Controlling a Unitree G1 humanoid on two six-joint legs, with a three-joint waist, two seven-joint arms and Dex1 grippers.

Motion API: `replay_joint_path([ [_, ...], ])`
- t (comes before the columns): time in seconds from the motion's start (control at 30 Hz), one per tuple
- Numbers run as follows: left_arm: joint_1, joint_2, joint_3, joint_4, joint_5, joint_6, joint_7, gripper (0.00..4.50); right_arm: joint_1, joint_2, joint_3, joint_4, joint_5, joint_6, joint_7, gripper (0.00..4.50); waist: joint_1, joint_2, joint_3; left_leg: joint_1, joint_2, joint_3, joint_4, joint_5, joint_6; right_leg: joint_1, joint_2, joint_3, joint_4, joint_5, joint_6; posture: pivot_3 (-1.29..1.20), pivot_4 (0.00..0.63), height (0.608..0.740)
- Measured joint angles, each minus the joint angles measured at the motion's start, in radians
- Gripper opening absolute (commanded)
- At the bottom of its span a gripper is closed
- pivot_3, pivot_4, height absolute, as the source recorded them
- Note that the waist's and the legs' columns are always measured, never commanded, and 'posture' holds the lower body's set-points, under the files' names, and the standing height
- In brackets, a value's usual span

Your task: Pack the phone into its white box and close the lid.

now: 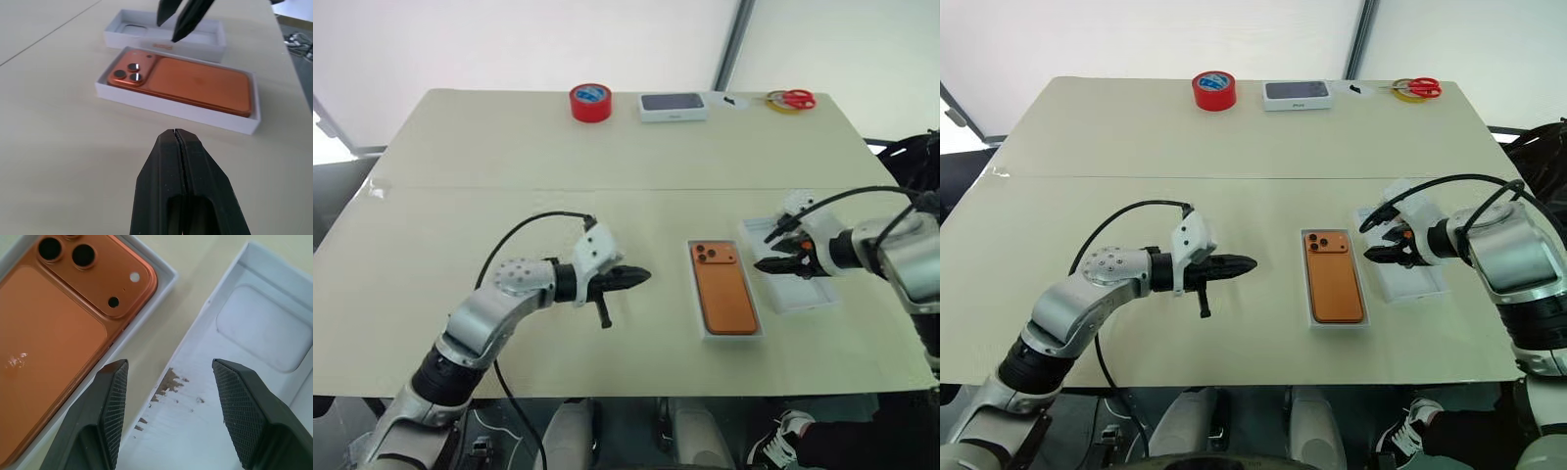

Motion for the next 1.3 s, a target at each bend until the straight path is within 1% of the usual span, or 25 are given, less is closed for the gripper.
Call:
replay_joint_path([
  [0.13,0.018,0.020,-0.004,-0.026,0.005,-0.028,-0.051,0.00,-0.029,0.047,0.035,0.049,-0.001,0.078,-0.070,2.86,0.000,0.000,0.000,0.000,0.000,0.000,0.000,0.000,0.000,0.000,0.001,0.000,0.001,0.000,0.000,0.00,0.150,0.732],
  [0.17,0.026,0.024,-0.007,-0.031,0.012,-0.038,-0.061,0.00,-0.038,0.057,0.035,0.058,0.001,0.100,-0.084,2.62,-0.001,0.001,0.000,0.000,0.000,0.000,0.000,0.000,0.000,-0.001,0.001,0.000,0.001,0.000,0.000,0.00,0.150,0.732],
  [0.23,0.035,0.035,-0.029,-0.038,0.026,-0.049,-0.076,0.00,-0.059,0.072,0.035,0.070,0.006,0.144,-0.105,2.01,-0.001,0.001,0.000,0.000,0.000,0.000,0.000,0.000,0.000,0.000,0.001,0.000,0.001,0.000,0.000,0.00,0.150,0.732],
  [0.3,0.043,0.037,-0.039,-0.039,0.041,-0.060,-0.082,0.00,-0.073,0.085,0.039,0.072,0.014,0.171,-0.124,0.91,-0.001,0.001,0.000,0.000,0.001,0.000,0.000,0.000,0.000,0.000,0.001,0.000,0.001,0.000,0.000,0.00,0.150,0.732],
  [0.37,0.044,0.038,-0.041,-0.039,0.053,-0.065,-0.082,0.00,-0.083,0.087,0.044,0.078,0.017,0.189,-0.147,0.05,0.000,0.001,0.000,0.000,0.001,0.000,0.000,0.000,0.000,0.000,0.001,0.000,0.001,0.000,0.000,0.00,0.150,0.732],
  [0.53,0.053,0.038,-0.040,-0.039,0.069,-0.079,-0.080,0.00,-0.114,0.088,0.040,0.115,0.037,0.230,-0.184,0.05,-0.001,0.001,0.000,0.000,0.000,0.000,0.000,0.000,0.000,0.000,0.001,0.000,0.001,0.000,0.001,0.00,0.150,0.732],
  [0.6,0.070,0.037,-0.035,-0.040,0.070,-0.084,-0.075,0.00,-0.129,0.091,0.015,0.120,0.052,0.246,-0.193,0.05,-0.002,0.001,0.000,0.000,0.001,0.000,0.000,0.000,0.000,-0.001,0.001,0.000,0.001,0.000,0.001,0.00,0.150,0.732],
  [0.67,0.086,0.036,-0.021,-0.040,0.067,-0.084,-0.068,0.00,-0.163,0.106,-0.033,0.138,0.071,0.259,-0.206,0.05,-0.005,0.001,0.000,0.000,0.001,0.000,0.000,0.000,0.000,-0.001,0.002,0.000,0.001,0.000,0.001,0.00,0.150,0.732],
  [0.77,0.121,0.035,0.048,-0.034,0.052,-0.085,-0.041,0.00,-0.276,0.164,-0.164,0.188,0.131,0.310,-0.210,0.05,-0.010,0.002,0.001,0.000,0.002,0.000,0.000,0.000,0.000,-0.001,0.003,0.000,0.002,0.001,0.002,0.00,0.150,0.732],
  [0.83,0.130,0.033,0.105,-0.013,0.038,-0.084,-0.017,0.00,-0.374,0.204,-0.273,0.249,0.229,0.361,-0.225,0.05,-0.009,0.002,0.001,0.000,0.003,-0.001,-0.001,0.000,0.000,-0.001,0.005,0.000,0.002,0.002,0.004,0.00,0.150,0.732],
  [0.9,0.133,0.033,0.145,0.007,0.034,-0.084,0.001,0.00,-0.421,0.222,-0.326,0.277,0.354,0.383,-0.254,0.05,-0.008,0.002,0.001,0.000,0.003,-0.002,-0.001,0.000,0.000,-0.001,0.005,0.000,0.002,0.002,0.004,0.00,0.150,0.732],
  [0.97,0.145,0.033,0.173,0.023,0.032,-0.084,0.009,0.00,-0.436,0.242,-0.340,0.333,0.539,0.389,-0.336,0.05,-0.006,0.002,0.001,0.000,0.003,-0.001,-0.001,0.000,0.000,0.000,0.005,0.000,0.002,0.002,0.003,0.00,0.150,0.732],
  [1.0,0.147,0.033,0.179,0.029,0.032,-0.084,0.011,0.00,-0.436,0.253,-0.340,0.374,0.647,0.390,-0.393,0.05,-0.006,0.002,0.001,0.000,0.003,-0.001,-0.001,0.000,0.000,0.000,0.004,0.000,0.001,0.002,0.003,0.00,0.150,0.732],
  [1.03,0.148,0.031,0.190,0.042,0.031,-0.084,0.014,0.00,-0.435,0.266,-0.334,0.432,0.799,0.390,-0.477,0.05,-0.006,0.002,0.001,0.000,0.002,0.000,-0.001,0.000,0.000,0.000,0.004,0.001,0.001,0.002,0.003,0.00,0.150,0.732],
  [1.07,0.148,0.030,0.197,0.050,0.031,-0.084,0.016,0.00,-0.434,0.273,-0.323,0.460,0.896,0.390,-0.541,0.05,-0.006,0.002,0.001,0.000,0.002,0.000,-0.001,0.000,0.000,0.000,0.003,0.001,0.001,0.002,0.002,0.00,0.150,0.732],
  [1.1,0.147,0.030,0.202,0.057,0.032,-0.084,0.017,0.00,-0.427,0.277,-0.308,0.481,1.034,0.390,-0.630,0.05,-0.006,0.002,0.001,0.000,0.002,0.000,-0.001,0.000,0.000,0.000,0.003,0.001,0.001,0.002,0.002,0.00,0.150,0.732],
  [1.13,0.144,0.028,0.203,0.065,0.032,-0.084,0.017,0.00,-0.413,0.282,-0.282,0.485,1.195,0.390,-0.728,0.05,-0.006,0.002,0.001,0.000,0.002,0.000,-0.001,0.000,0.001,0.000,0.003,0.001,0.001,0.003,0.002,0.00,0.150,0.732],
  [1.17,0.139,0.025,0.202,0.070,0.032,-0.084,0.018,0.00,-0.393,0.281,-0.252,0.479,1.315,0.378,-0.804,0.05,-0.005,0.002,0.001,0.000,0.003,0.000,-0.001,0.000,0.001,0.000,0.003,0.001,0.001,0.003,0.003,0.00,0.150,0.732],
  [1.23,0.132,0.018,0.204,0.076,0.032,-0.085,0.018,0.00,-0.306,0.278,-0.174,0.436,1.602,0.315,-0.997,0.05,-0.002,0.001,0.001,0.000,0.003,-0.001,-0.001,0.000,0.001,0.001,0.004,0.000,0.001,0.003,0.003,0.00,0.150,0.732],
  [1.3,0.125,0.013,0.204,0.078,0.033,-0.085,0.020,0.00,-0.241,0.293,-0.145,0.412,1.711,0.276,-1.104,0.05,-0.003,0.002,0.001,0.000,0.002,0.000,0.000,0.000,0.001,0.000,0.003,0.001,0.001,0.003,0.003,0.00,0.150,0.732],
])
